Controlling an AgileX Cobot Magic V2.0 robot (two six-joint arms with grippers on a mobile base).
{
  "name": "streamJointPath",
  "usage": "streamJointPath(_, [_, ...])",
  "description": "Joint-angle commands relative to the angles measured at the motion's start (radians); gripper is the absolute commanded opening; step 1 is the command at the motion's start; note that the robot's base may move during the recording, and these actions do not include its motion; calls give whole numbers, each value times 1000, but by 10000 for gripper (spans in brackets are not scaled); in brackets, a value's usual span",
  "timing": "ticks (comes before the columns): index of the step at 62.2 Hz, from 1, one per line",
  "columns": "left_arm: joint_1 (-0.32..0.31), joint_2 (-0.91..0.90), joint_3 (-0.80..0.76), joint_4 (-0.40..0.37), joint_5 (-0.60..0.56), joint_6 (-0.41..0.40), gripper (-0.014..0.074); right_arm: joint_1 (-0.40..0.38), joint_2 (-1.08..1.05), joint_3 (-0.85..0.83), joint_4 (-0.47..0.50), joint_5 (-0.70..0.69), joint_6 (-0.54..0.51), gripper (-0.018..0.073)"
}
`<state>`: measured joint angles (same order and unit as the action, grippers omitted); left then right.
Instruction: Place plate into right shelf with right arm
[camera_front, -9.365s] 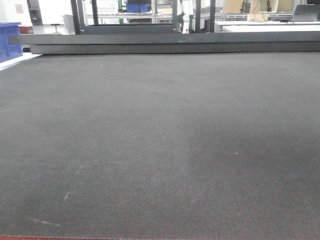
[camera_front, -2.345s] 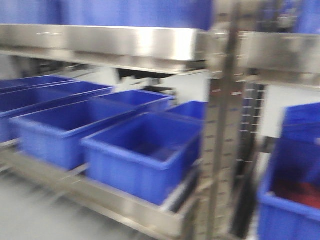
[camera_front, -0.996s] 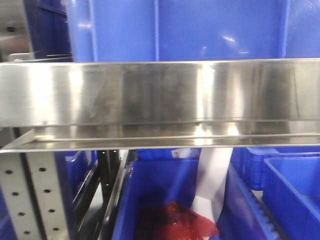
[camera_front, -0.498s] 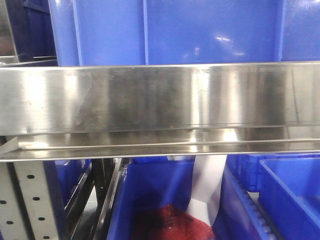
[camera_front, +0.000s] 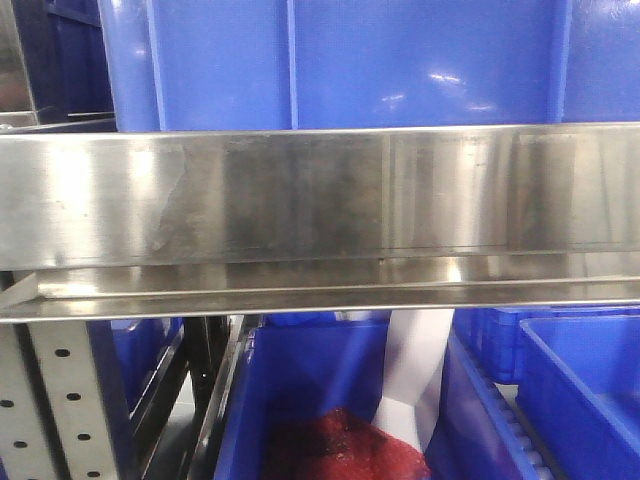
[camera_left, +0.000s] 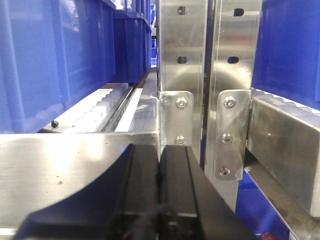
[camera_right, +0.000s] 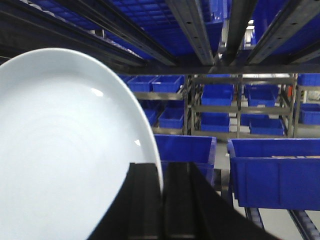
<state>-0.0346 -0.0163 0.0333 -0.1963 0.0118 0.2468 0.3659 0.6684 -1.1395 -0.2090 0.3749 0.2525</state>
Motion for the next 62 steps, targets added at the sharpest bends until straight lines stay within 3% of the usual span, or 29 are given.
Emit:
streamJointPath(1, [1, -11, 8, -2, -90, -2, -47, 16, 120, -118, -2, -31, -33, 55])
streamJointPath(14, [1, -11, 8, -2, -90, -2, -47, 80, 371, -299, -2, -6, -96, 55])
streamJointPath(25, [1, -11, 8, -2, -90, -2, -47, 83, 545, -379, -2, -10, -97, 55])
streamJointPath(42, [1, -11, 8, -2, -90, -2, -47, 82, 756, -388, -41, -92, -97, 55])
streamJointPath(62, [1, -11, 8, -2, -90, -2, -47, 82, 831, -388, -43, -103, -97, 58])
